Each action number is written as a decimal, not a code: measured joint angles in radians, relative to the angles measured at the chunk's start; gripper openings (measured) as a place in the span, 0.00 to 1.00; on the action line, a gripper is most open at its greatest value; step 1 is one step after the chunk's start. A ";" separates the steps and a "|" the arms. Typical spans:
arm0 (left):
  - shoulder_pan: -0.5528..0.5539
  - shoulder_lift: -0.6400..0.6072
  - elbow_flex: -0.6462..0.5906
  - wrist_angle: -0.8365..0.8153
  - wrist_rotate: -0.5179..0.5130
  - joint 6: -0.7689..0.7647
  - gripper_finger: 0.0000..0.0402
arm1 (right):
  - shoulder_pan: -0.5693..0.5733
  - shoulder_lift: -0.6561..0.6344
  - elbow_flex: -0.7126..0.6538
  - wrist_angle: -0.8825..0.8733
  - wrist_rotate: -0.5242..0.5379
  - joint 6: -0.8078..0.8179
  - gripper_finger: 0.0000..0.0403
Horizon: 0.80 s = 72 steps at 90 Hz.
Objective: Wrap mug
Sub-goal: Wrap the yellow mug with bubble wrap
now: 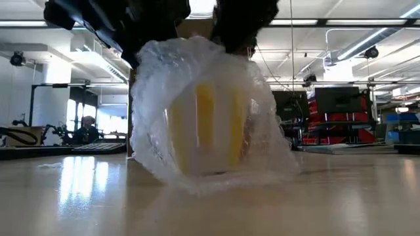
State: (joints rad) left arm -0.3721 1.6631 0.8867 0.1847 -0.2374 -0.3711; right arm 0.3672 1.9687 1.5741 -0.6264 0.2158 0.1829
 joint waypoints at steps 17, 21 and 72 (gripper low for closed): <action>0.000 -0.040 -0.003 -0.035 0.034 -0.005 0.00 | -0.001 0.037 0.002 0.006 -0.003 -0.001 0.03; 0.000 -0.061 -0.002 -0.061 0.041 -0.006 0.00 | -0.002 0.038 0.001 0.004 -0.009 -0.001 0.03; -0.043 -0.086 0.038 -0.139 0.085 0.003 0.00 | -0.015 0.046 -0.006 0.007 -0.011 -0.004 0.03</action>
State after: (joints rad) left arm -0.4156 1.5774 0.9251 0.0455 -0.1520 -0.3681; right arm 0.3527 2.0144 1.5677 -0.6193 0.2053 0.1785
